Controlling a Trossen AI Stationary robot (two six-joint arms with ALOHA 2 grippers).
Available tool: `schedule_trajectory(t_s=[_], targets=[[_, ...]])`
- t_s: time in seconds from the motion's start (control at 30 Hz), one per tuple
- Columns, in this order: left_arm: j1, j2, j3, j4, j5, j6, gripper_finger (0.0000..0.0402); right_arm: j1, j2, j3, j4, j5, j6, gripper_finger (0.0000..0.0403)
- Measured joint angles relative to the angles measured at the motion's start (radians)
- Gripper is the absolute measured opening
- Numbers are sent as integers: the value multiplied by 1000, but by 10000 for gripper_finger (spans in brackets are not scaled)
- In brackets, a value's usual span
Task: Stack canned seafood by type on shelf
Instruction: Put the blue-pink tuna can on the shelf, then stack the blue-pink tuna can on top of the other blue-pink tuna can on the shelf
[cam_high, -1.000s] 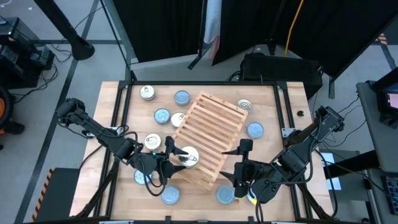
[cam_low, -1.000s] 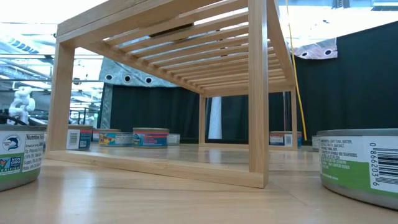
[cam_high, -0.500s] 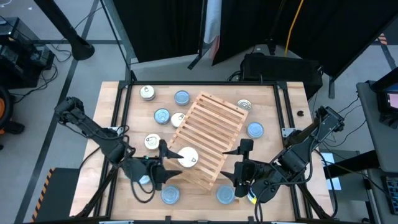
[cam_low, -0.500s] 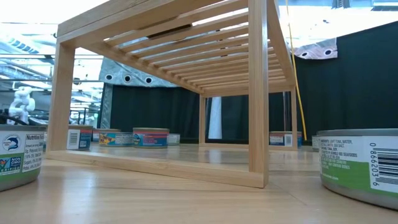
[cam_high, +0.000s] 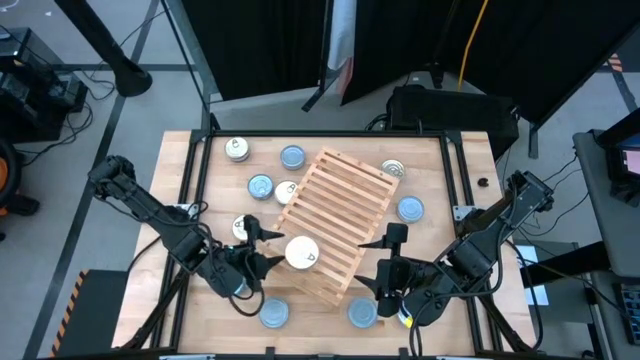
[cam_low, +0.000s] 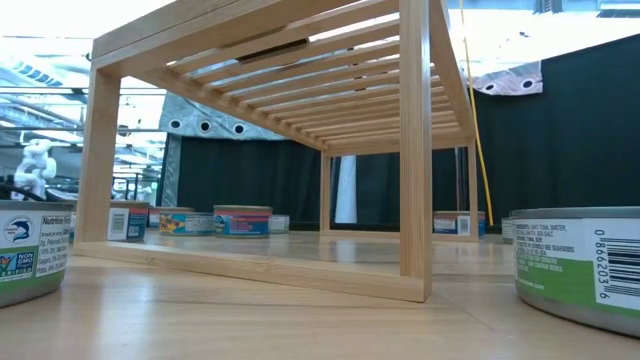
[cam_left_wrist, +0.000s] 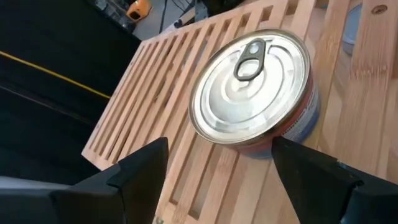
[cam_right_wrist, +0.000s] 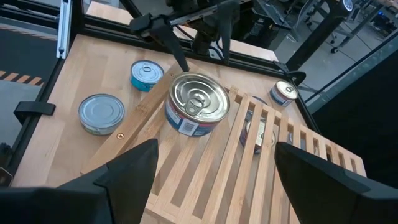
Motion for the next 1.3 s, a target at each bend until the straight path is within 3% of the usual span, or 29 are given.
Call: schedule_trajectory(t_s=[0.33, 0.57, 0.83, 1.1, 1.2, 1.3], targets=[[53, 3, 0, 7, 4, 8, 293, 0, 0, 0, 0, 0, -2, 313], [5, -5, 0, 3, -9, 6, 293, 7, 0, 0, -37, 0, 40, 313], [-118, -11, 75, 10, -243, 0, 293, 8, 0, 0, -271, 4, 251, 313], [-148, -12, 87, 5, -489, 36, 293, 45, 0, 0, -392, 1, 400, 313], [-147, -24, 105, 8, -470, 23, 293, 78, 0, -16, -447, -22, 505, 313], [-148, -40, 122, 10, -352, 6, 293, 128, 0, -53, -490, -86, 663, 313]])
